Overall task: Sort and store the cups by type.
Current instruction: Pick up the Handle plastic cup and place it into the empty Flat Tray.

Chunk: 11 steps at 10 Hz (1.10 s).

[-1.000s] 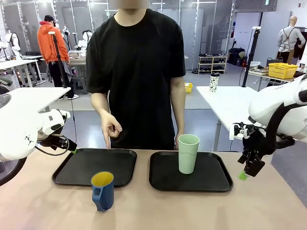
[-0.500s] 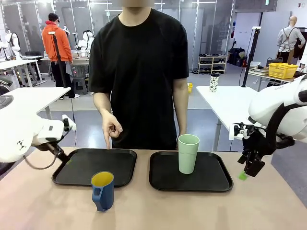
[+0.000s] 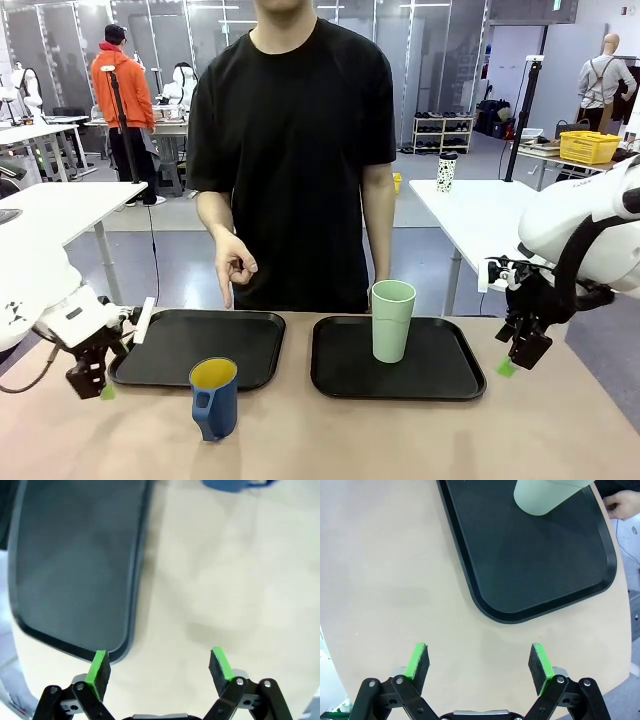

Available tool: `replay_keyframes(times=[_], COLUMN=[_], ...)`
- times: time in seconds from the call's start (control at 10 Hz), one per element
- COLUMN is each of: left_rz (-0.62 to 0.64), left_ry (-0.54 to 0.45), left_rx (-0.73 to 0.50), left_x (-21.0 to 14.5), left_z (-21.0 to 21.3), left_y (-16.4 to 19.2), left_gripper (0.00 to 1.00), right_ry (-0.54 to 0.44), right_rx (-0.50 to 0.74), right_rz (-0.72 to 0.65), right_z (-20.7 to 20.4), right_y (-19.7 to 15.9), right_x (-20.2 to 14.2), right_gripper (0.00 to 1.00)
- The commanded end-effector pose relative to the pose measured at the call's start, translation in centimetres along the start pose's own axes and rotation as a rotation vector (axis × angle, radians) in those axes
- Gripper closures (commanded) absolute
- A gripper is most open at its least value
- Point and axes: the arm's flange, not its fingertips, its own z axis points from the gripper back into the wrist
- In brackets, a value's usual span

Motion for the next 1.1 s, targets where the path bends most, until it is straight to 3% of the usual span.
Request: replay_keyframes(times=[0.0,0.6,0.8,1.0], left_rz=[-0.046,-0.045,-0.147,-0.142], left_ry=[-0.024,0.003,-0.167,-0.314], left_rx=[-0.021,-0.013,-0.117,-0.098], left_x=[-1.0,-0.2,0.5,-0.3], left_z=[0.6,0.4,-0.6,-1.5], left_y=[0.1,-0.1,-0.7,-1.3], left_gripper=[0.0,0.0,0.0,0.0], right_ry=[-0.009,-0.009,-0.009,-0.009], right_rx=[-0.002,-0.002,-0.002,-0.002], right_rz=[-0.001,-0.001,-0.001,-0.001], right_z=[-0.2,-0.2,-0.2,-0.2], right_y=[-0.1,-0.1,-0.1,-0.1], right_x=[0.0,0.0,0.0,0.0], right_gripper=[0.0,0.0,0.0,0.0])
